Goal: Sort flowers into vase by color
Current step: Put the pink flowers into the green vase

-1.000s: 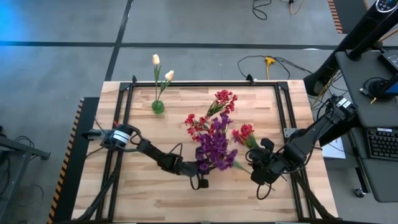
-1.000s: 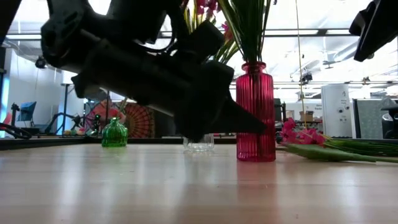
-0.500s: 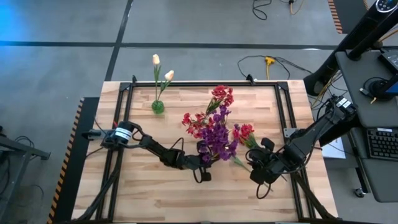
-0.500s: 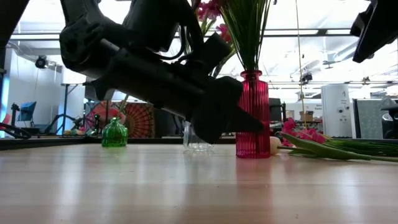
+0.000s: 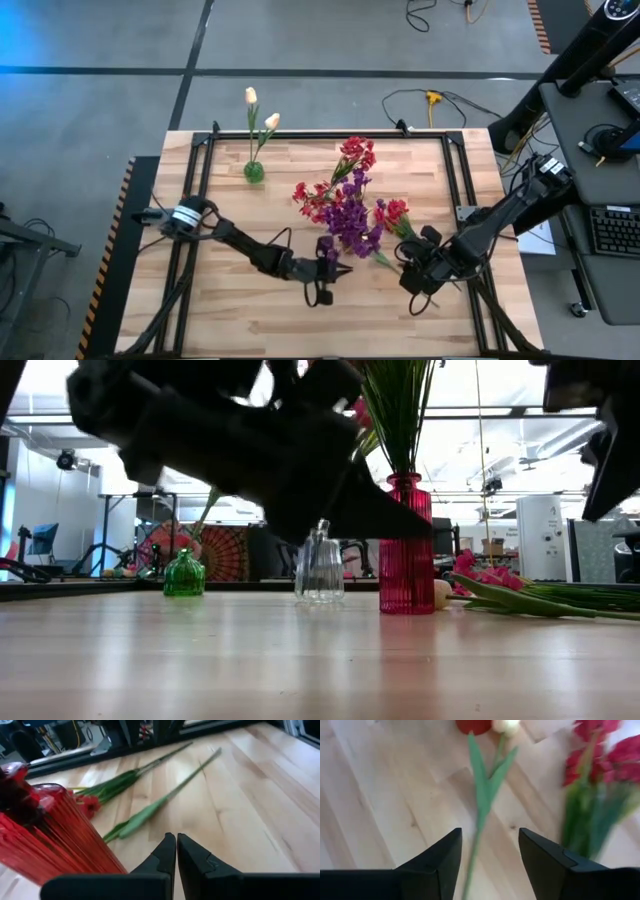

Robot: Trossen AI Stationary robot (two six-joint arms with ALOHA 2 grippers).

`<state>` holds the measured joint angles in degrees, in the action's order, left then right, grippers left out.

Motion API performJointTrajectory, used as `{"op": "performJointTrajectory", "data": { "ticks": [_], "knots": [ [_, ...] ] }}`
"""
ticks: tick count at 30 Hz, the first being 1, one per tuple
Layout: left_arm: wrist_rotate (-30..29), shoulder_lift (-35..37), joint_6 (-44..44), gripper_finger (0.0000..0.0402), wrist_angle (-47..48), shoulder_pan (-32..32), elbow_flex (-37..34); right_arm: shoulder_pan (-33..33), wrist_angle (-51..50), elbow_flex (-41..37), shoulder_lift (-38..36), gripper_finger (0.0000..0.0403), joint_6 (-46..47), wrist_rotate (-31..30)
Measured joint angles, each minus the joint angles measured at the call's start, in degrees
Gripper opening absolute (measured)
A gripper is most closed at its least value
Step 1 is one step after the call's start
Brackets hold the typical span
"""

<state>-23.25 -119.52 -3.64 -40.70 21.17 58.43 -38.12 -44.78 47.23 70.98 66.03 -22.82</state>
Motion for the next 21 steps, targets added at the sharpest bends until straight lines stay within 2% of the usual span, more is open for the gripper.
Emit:
{"op": "performJointTrajectory", "data": {
  "ticks": [4, 9, 17, 21],
  "knots": [
    [-3.55, 2.5, -0.08, 0.0, 5.41, 1.89, -0.06, 0.01, 7.53, -4.09, 0.13, 0.0196, -0.46, 0.38],
    [-6.44, 6.83, -0.04, 0.0, 14.68, 4.04, -0.68, 0.42, 11.39, -7.24, 1.84, 0.0194, 0.26, 0.36],
    [-6.0, 15.76, 5.23, 0.0, 36.53, 7.08, -2.1, 0.66, 14.78, -6.83, 8.73, 0.0203, -0.23, 0.36],
    [-2.08, 20.45, 7.63, 0.0, 46.51, 8.41, -2.76, 0.78, 15.07, -6.21, 11.43, 0.0209, -0.22, 0.36]
  ]
}}
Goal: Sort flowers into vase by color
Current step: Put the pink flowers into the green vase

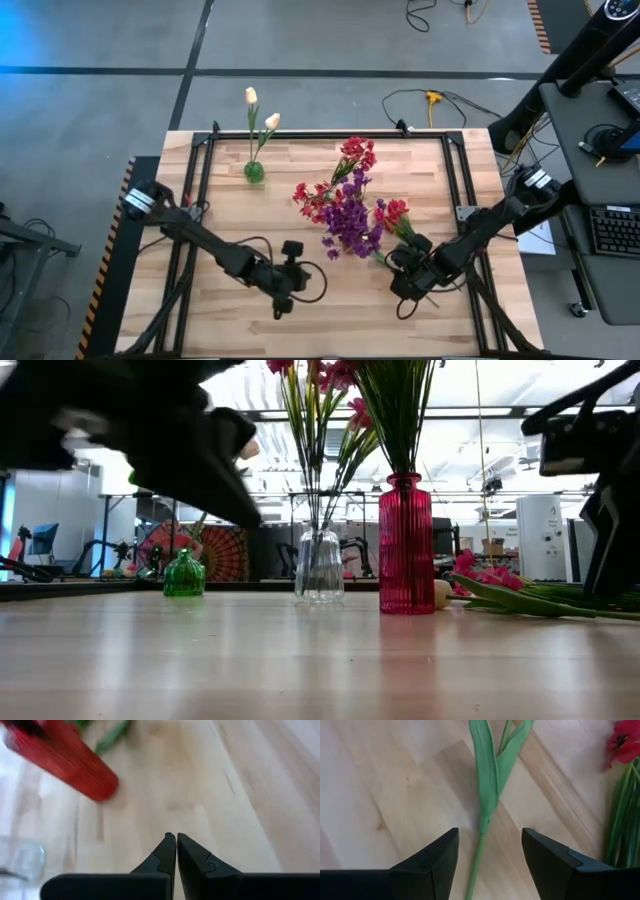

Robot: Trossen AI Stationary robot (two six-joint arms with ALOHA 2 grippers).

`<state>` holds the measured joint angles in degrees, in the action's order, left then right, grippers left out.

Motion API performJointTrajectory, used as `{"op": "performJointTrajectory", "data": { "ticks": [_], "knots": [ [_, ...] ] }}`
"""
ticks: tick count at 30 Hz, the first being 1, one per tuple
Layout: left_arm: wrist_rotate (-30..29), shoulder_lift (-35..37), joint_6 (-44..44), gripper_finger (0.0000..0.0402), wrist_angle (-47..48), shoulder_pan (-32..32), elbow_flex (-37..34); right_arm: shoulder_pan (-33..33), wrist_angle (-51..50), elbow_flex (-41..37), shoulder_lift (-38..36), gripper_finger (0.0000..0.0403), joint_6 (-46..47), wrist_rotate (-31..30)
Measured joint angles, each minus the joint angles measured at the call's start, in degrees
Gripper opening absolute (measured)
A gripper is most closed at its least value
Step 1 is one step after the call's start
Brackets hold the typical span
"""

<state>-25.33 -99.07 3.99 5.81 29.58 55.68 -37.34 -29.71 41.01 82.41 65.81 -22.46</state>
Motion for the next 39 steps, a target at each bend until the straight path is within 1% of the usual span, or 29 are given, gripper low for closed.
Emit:
{"op": "performJointTrajectory", "data": {
  "ticks": [4, 8, 10, 12, 14, 20, 23, 26, 28, 30, 36, 39],
  "knots": [
    [1.31, 4.9, 3.83, 0.0, 5.98, 1.01, -1.86, 0.24, 0.12, 0.0, 1.32, 0.0211, 0.0, 0.0],
    [1.98, 10.3, 5.13, 0.0, 5.92, 2.16, -5.2, 0.26, 0.41, -0.02, 2.56, 0.0204, 0.02, 0.01],
    [2.12, 13.35, 5.53, 0.0, 4.32, 2.59, -7.18, 0.26, 0.17, -0.07, 3.34, 0.0195, 0.14, 0.02],
    [2.0, 16.37, 5.0, 0.0, 0.4, 2.73, -9.67, 0.24, 0.53, 0.0, 4.07, 0.0184, 0.2, -0.1],
    [1.89, 19.66, 3.39, 0.0, -6.0, 2.86, -13.06, 0.22, 0.67, 0.1, 4.75, 0.017, 0.23, -0.24],
    [1.73, 27.65, -1.49, 0.0, -28.28, 2.84, -24.83, 0.2, 1.06, 0.17, 5.88, 0.0115, 0.23, -0.46],
    [-0.9, 29.85, -2.21, 0.0, -38.78, 2.84, -29.98, 0.22, 1.29, 0.15, 6.02, 0.0081, 0.23, -0.48],
    [-4.52, 30.78, -2.24, 0.0, -46.34, 2.84, -33.64, 0.42, 1.59, 0.13, 6.04, 0.0047, 0.23, -0.48],
    [-6.86, 30.87, -2.26, 0.0, -48.16, 2.78, -34.73, 0.52, 1.64, 0.1, 5.88, 0.0028, 0.23, -0.47],
    [-8.91, 30.87, -2.27, 0.0, -48.05, 2.78, -34.99, 0.59, 1.6, 0.05, 5.56, 0.0015, 0.23, -0.46],
    [-14.84, 30.59, -2.24, 0.0, -48.45, 2.78, -34.12, 0.7, -0.67, -0.37, 2.62, 0.0013, 0.23, -0.85],
    [-15.73, 30.59, -2.28, 0.0, -48.69, 2.78, -33.51, 0.85, -3.78, -0.22, -0.37, 0.0013, 1.82, -1.16]
  ]
}}
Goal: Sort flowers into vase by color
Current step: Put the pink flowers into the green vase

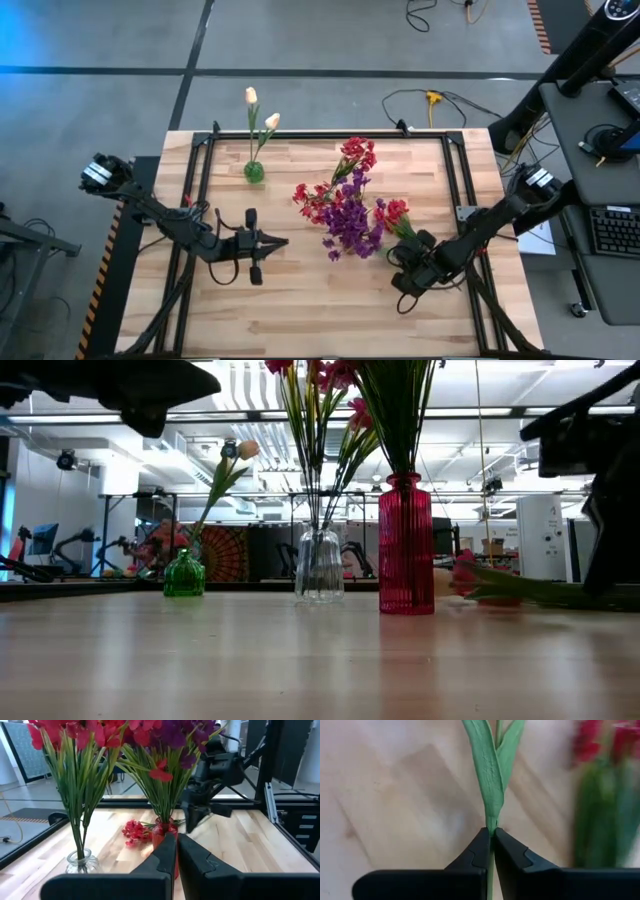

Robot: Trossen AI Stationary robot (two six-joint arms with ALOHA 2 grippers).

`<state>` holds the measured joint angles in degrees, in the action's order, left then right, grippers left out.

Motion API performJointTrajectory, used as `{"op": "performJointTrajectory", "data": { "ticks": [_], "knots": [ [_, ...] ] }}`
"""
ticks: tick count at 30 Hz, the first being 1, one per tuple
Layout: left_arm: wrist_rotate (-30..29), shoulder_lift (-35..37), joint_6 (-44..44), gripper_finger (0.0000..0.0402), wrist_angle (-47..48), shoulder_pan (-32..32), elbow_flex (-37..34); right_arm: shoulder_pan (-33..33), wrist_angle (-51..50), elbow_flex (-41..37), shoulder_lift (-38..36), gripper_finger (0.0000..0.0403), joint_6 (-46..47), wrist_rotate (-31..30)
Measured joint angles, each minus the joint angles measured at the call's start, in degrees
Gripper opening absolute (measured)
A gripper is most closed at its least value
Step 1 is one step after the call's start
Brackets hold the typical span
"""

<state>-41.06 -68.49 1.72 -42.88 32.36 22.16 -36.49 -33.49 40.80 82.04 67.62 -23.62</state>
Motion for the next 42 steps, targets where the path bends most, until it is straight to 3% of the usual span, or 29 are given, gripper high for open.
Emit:
{"op": "performJointTrajectory", "data": {
  "ticks": [6, 10, 15, 19, 24, 28, 32, 38, 42],
  "knots": [
    [0.01, -0.49, 1.76, 0.0004, -0.13, 0.0, 0.32, -0.07, -5.82, -0.02, -7.22, 0.0013, 2.05, -0.19],
    [0.02, -1.34, 5.49, 0.0031, -0.23, 0.0, 0.32, -0.62, -5.87, -0.02, -12.24, 0.0012, 2.48, -2.55],
    [-0.3, -2.01, 6.36, 0.0083, -1.55, 0.0, 0.36, -2.33, -7.69, -0.02, -18.92, 0.0012, 4.96, -12.53],
    [-0.49, -2.03, 5.0, 0.0127, -3.64, 0.0, 0.75, -3.02, -9.61, 0.02, -23.9, 0.0012, 5.34, -24.85],
    [-0.52, -2.03, -0.05, 0.0171, -8.08, 0.0, 1.54, -2.96, -8.89, 0.08, -28.44, 0.0012, -2.07, -40.58],
    [-0.48, -2.03, -5.0, 0.0195, -9.11, 0.0, 3.65, -2.97, -4.43, 0.48, -31.78, 0.0012, -13.86, -50.7],
    [-0.43, -2.03, -10.18, 0.0208, -9.0, 0.0, 7.24, -2.97, 6.01, 3.4, -33.48, 0.0012, -33.18, -56.13],
    [6.46, -2.03, -15.82, 0.021, -7.1, 0.0, 12.23, -3.11, 32.32, 7.76, -33.08, 0.0012, -69.78, -55.03],
    [10.03, -2.03, -16.24, 0.021, -5.17, 0.02, 14.92, -4.26, 42.31, 12.61, -32.9, 0.0012, -84.96, -47.94]
  ]
}}
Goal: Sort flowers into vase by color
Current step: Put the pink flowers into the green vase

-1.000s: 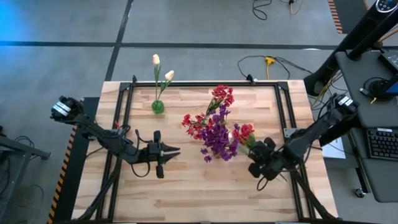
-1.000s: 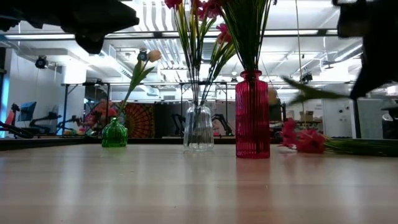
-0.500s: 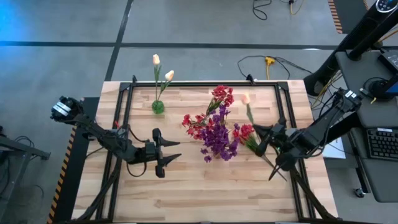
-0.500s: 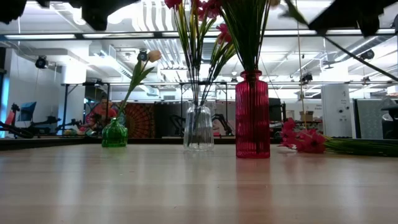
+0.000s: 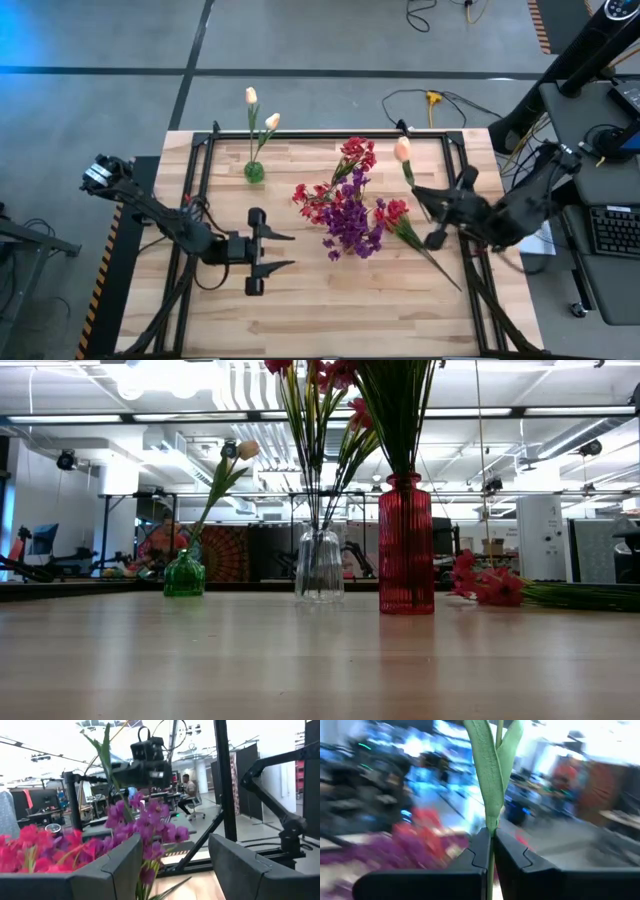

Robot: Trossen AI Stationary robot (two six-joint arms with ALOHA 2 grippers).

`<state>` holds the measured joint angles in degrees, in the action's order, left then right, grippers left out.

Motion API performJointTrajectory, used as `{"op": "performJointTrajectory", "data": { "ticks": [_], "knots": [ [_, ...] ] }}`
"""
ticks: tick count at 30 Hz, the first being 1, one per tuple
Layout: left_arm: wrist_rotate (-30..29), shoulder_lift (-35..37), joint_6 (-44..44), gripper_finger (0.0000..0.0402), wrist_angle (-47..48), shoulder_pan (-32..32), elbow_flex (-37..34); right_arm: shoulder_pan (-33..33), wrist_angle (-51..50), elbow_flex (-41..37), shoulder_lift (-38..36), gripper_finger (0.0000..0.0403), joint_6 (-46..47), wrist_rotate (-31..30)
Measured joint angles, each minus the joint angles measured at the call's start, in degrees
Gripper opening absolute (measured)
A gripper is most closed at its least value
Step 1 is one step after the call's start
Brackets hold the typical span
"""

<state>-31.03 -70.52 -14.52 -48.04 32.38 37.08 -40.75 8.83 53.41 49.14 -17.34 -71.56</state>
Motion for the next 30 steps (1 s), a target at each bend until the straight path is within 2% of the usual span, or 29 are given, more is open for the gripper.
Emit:
{"op": "performJointTrajectory", "data": {
  "ticks": [5, 10, 14, 22, 30],
  "knots": [
    [0.2, 0.0, 0.13, 0.0212, 3.6, 0.0, 2.66, -0.22, -1.34, 7.24, 1.82, 0.0012, -2.77, 15.26],
    [0.25, -0.9, 0.0, 0.0229, 4.1, 0.0, 4.1, -0.24, -2.47, 12.27, 5.71, 0.0012, 0.54, 33.38],
    [0.24, -2.43, -0.76, 0.0249, 4.02, 0.0, 5.57, -0.24, -2.28, 14.32, 10.64, 0.0012, 3.75, 42.03],
    [0.76, -8.21, -1.94, 0.026, 4.08, 0.01, 11.15, -0.21, 2.7, 15.8, 21.27, 0.0012, 7.17, 43.29],
    [5.4, -16.09, -5.01, 0.0261, 4.03, 0.12, 20.19, -0.2, 7.49, 15.78, 27.21, 0.0012, 8.61, 43.22]
  ]
}}
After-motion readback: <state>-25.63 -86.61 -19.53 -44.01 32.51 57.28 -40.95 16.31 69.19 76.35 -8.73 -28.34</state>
